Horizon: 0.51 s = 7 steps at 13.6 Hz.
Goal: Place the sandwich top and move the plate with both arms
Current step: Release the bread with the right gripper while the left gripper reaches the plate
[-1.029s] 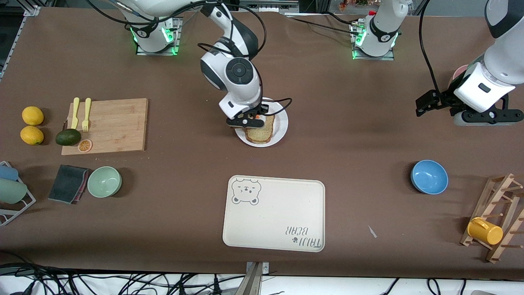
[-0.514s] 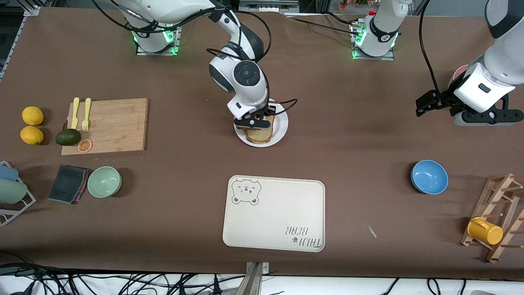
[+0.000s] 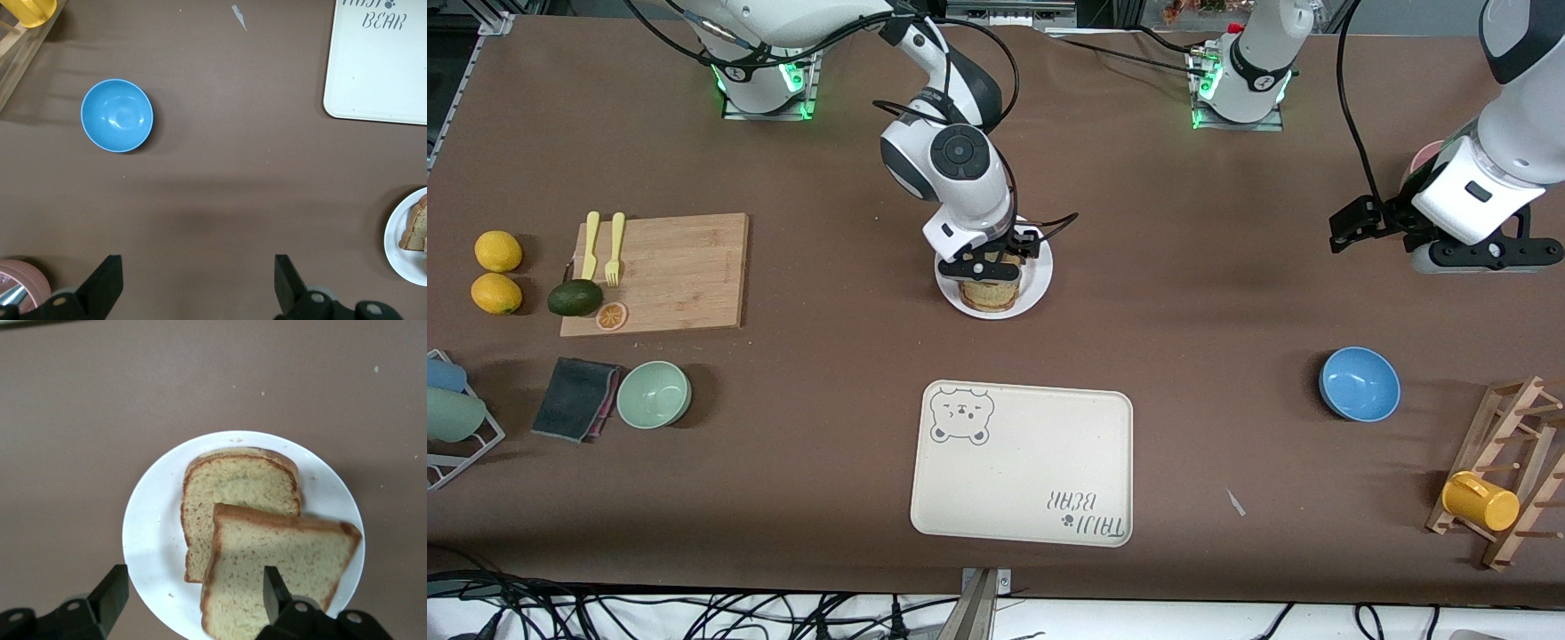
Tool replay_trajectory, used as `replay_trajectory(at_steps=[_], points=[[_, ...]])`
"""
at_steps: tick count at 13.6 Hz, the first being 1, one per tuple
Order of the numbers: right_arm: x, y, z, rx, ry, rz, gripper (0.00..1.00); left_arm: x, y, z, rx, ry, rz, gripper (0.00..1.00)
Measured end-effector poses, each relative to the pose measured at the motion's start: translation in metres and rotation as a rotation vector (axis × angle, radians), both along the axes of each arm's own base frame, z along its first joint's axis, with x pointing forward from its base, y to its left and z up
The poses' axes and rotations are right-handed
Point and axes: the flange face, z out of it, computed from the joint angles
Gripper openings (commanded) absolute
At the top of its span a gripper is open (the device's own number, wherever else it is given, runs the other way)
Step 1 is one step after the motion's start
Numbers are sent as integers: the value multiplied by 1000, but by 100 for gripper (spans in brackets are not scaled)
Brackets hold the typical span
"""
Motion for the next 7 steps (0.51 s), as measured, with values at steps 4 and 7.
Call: replay_trajectory(at_steps=[4,7], points=[[37,-46,61,-22,-17,-20,99,11,-16,-36,1,64,-25,100],[68,-123,132,-29,12,37,99,18,-52,-77,-126,153,-35,100]])
